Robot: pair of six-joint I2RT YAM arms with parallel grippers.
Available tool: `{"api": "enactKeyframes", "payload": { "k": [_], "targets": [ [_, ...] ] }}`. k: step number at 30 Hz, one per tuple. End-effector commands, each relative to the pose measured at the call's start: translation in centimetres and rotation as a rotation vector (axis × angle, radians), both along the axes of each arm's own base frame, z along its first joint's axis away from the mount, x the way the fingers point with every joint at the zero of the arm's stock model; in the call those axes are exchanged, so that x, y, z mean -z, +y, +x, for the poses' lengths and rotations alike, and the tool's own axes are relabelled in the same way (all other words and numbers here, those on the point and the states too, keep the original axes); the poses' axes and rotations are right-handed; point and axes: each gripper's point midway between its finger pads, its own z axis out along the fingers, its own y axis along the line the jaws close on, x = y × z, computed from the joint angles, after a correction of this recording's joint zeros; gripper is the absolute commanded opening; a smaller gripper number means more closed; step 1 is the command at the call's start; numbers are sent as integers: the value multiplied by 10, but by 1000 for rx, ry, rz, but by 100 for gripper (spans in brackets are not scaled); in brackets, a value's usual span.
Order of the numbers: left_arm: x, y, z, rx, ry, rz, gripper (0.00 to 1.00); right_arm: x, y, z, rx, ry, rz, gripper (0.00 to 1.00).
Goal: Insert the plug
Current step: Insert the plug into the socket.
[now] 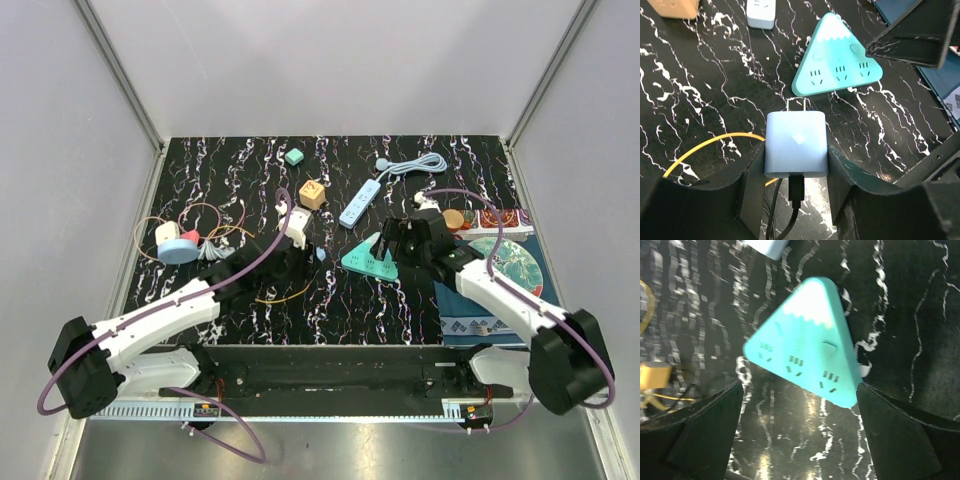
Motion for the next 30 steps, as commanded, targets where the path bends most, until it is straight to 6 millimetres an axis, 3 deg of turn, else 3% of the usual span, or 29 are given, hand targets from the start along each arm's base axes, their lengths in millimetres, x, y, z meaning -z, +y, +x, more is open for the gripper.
{"api": "enactKeyframes", "payload": {
  "k": [1,8,13,23,27,30],
  "targets": [
    [-11,-1,-3,9,63,-29,0,13,-7,19,-37,-14,-126,100],
    [-6,12,2,-17,94,1,0,47,-4,22,-87,72,-177,100],
    [-5,16,6,-20,113,24,0,57,25,4,-226,157,-65,100],
    [-4,8,16,20,161,81,0,25,63,-28,-368,138,118,100],
    [-1,-3,20,65,198,104,0,12,59,-30,-382,87,109,100],
    [3,-14,26,108,239,142,0,5,36,-16,-274,5,13,100]
  ]
}}
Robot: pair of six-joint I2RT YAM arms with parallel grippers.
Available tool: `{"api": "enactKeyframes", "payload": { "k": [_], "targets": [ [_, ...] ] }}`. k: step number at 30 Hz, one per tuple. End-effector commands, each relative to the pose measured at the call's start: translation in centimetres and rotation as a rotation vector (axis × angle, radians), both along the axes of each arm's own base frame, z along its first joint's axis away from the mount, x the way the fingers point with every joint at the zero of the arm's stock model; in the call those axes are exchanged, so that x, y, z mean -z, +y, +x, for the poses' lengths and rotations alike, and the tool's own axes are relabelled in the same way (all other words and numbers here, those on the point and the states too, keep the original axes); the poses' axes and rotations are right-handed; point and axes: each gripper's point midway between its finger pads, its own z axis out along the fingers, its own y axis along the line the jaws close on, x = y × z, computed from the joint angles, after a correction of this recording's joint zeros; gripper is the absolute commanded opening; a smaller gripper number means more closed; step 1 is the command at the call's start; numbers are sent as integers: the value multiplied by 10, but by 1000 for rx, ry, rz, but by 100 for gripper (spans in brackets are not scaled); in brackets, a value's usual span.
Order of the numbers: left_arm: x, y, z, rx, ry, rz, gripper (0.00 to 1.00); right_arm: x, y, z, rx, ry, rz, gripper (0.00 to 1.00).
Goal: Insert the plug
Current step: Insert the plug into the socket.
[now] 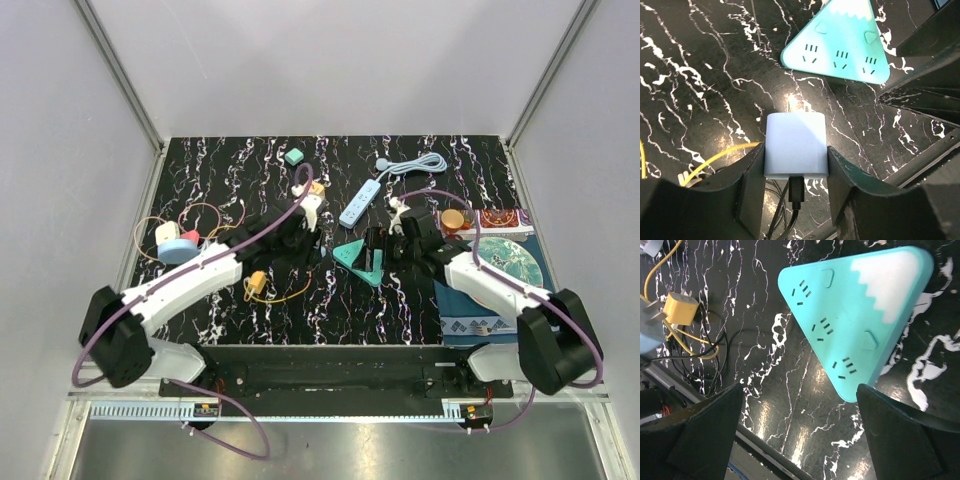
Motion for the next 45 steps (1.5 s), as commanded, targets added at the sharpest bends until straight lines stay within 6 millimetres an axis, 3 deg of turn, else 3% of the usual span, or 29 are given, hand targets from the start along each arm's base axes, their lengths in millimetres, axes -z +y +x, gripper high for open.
{"api": "enactKeyframes", "payload": {
  "k": [1,5,9,14,19,26,45],
  "targets": [
    [-15,-23,10,100,25,-10,0,-26,-27,20,114,-177,-94,100],
    [-5,-39,19,181,105,58,0,-37,-60,32,253,-264,-202,100],
    [6,-44,21,212,176,114,0,-34,-87,36,412,-293,-259,100],
    [22,-49,30,234,245,188,0,-30,-100,42,524,-323,-246,100],
    [35,-52,39,236,284,250,0,-31,-98,44,532,-341,-224,100],
    [41,-59,50,250,314,292,0,-11,-100,40,537,-298,-245,100],
    [51,-69,66,248,339,360,0,-5,-94,41,506,-285,-243,100]
  ]
}}
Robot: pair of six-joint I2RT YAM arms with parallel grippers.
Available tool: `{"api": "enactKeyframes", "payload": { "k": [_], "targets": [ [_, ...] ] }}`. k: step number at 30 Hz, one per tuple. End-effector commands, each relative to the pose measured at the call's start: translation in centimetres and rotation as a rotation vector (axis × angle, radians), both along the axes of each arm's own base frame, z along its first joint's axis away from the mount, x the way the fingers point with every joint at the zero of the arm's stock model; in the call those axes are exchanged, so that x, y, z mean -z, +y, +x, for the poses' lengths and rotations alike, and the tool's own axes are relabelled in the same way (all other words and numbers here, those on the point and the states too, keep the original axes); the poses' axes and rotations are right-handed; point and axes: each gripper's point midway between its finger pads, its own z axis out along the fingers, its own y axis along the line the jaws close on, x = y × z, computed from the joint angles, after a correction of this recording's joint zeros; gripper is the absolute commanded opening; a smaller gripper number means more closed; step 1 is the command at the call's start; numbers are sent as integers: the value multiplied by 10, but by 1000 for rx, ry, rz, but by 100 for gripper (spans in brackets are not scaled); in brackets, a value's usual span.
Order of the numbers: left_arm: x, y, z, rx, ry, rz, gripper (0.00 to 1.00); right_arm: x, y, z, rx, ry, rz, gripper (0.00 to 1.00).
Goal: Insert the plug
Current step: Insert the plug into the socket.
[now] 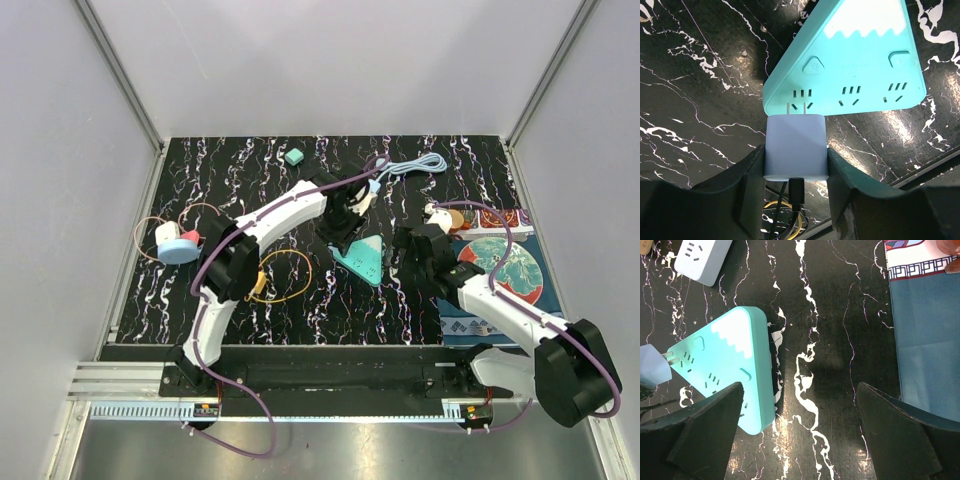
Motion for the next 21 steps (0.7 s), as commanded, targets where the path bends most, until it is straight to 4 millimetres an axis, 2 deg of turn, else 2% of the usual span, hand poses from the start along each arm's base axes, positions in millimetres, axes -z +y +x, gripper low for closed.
{"api": "enactKeyframes", "payload": {
  "k": [1,16,21],
  "targets": [
    [-10,-4,9,6,-38,2,0,-8,3,9,11,-40,16,100],
    [-1,-13,11,22,-48,19,0,-4,8,10,-16,-25,17,100],
    [-2,-16,11,29,-52,10,0,-7,18,12,-62,-18,31,100]
  ]
}}
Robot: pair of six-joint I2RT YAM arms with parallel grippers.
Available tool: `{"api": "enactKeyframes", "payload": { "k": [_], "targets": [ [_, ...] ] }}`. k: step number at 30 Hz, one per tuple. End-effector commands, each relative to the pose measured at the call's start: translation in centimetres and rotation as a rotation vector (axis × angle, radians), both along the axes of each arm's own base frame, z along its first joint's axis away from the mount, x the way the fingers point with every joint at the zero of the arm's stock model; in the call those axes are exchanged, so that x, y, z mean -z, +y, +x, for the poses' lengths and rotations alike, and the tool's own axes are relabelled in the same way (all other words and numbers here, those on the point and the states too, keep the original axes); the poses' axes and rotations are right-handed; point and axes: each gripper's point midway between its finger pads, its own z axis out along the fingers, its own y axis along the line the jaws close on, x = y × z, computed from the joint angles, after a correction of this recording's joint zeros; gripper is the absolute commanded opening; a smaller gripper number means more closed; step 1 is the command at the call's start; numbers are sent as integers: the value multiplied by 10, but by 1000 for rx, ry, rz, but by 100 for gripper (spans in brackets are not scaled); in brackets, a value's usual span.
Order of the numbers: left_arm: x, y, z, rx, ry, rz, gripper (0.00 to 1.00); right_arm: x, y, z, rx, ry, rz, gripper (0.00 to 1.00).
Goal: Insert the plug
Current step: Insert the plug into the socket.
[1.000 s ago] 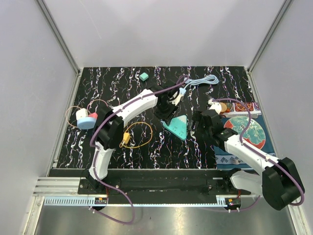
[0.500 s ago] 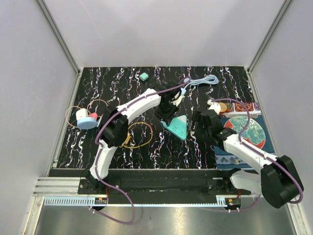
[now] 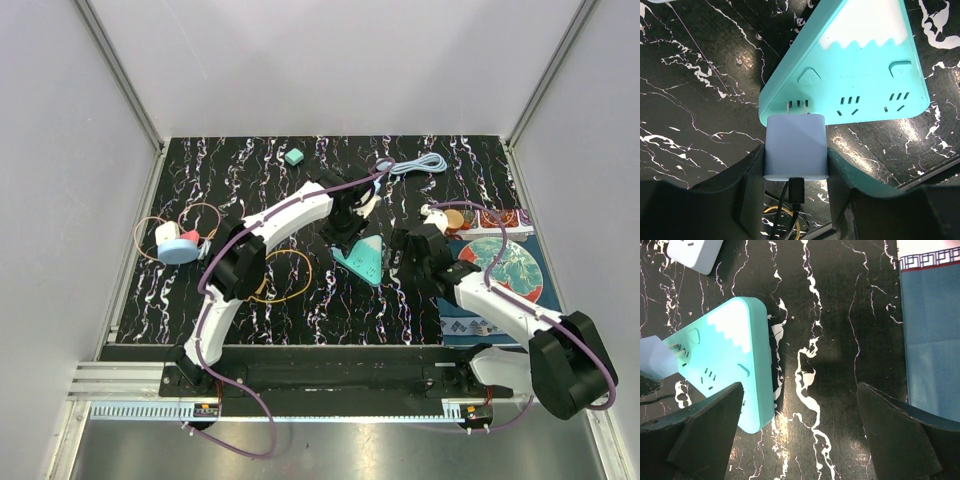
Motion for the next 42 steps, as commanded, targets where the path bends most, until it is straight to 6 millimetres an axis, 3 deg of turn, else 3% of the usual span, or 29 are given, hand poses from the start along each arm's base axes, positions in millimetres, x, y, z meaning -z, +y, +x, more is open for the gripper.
{"api": "enactKeyframes", "payload": {
  "k": [1,11,29,35,42],
  "targets": [
    [-13,-10,10,15,-55,-29,0,-19,21,15,-72,-42,55,100],
    [-8,-3,6,30,-52,-7,0,-22,40,27,-154,18,188,98],
    [-3,8,1,57,-28,46,0,2,62,39,-217,124,374,93],
    [-1,13,-3,43,-18,58,0,9,79,41,-287,170,448,81],
    [-1,25,-10,24,-19,92,0,9,104,25,-404,235,592,57]
  ]
}}
